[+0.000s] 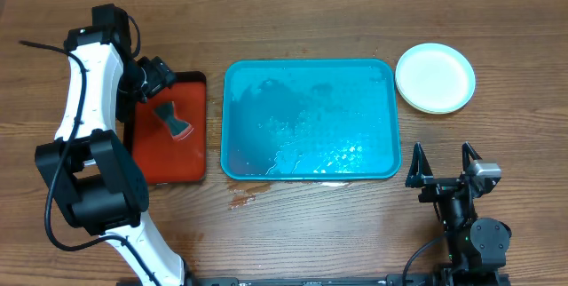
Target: Clean dirty plates on tray and stack at the side
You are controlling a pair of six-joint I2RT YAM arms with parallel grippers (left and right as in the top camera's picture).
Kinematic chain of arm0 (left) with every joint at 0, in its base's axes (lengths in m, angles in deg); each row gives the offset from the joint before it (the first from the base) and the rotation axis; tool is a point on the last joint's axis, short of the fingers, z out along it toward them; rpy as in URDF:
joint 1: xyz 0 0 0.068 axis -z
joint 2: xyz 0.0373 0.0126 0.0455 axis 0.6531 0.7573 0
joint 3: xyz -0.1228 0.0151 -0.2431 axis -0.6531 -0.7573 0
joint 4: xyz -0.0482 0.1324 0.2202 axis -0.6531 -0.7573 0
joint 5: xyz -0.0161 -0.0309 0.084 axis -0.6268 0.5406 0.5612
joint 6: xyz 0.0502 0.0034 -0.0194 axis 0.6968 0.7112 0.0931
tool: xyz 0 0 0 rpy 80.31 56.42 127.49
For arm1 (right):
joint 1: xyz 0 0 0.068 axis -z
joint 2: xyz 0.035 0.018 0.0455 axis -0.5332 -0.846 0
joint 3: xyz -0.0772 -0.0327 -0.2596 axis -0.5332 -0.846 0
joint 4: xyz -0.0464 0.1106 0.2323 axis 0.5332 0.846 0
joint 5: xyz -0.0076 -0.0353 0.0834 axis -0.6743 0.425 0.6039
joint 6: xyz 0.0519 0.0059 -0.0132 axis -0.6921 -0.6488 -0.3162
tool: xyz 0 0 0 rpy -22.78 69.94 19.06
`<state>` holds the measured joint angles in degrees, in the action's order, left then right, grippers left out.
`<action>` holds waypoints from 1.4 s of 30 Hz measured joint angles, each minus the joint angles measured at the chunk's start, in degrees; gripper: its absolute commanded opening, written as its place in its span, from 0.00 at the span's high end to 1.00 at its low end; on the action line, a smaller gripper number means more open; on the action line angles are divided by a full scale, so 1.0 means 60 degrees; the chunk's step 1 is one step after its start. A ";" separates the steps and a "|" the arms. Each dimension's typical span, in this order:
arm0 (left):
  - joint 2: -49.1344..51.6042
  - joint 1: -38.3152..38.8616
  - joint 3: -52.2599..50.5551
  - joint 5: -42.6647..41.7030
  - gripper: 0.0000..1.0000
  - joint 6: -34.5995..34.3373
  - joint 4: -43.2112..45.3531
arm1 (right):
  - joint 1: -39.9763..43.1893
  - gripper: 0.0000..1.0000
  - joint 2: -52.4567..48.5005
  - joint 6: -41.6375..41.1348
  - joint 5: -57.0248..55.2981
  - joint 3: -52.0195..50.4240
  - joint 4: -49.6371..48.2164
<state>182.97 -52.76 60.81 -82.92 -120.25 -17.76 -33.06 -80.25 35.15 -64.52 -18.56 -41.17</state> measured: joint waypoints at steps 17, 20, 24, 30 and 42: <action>0.0000 0.0000 0.0000 -0.0004 0.00 0.0007 -0.0372 | 0.0000 0.00 0.0000 0.0000 0.0000 0.0000 0.0004; 0.0000 0.0000 0.0000 -0.0004 0.01 0.0011 -0.0324 | 0.0000 0.00 0.0000 0.0000 -0.0004 0.0000 0.0004; -0.0146 0.0131 -0.0153 0.0011 0.00 0.0138 0.0579 | 0.0000 0.00 0.0000 0.0000 0.0000 0.0000 0.0000; -0.2299 0.1348 -0.2051 0.0259 0.00 0.1377 0.3497 | 0.0000 0.00 0.0000 -0.0004 -0.0004 0.0000 0.0004; -0.7705 0.2878 -0.8131 0.1140 0.00 0.3147 0.8335 | 0.0000 0.00 0.0004 -0.0004 0.0000 0.0000 -0.0004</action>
<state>136.74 -35.50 12.02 -76.07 -101.37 32.25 -33.06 -80.23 35.12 -64.52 -18.56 -41.19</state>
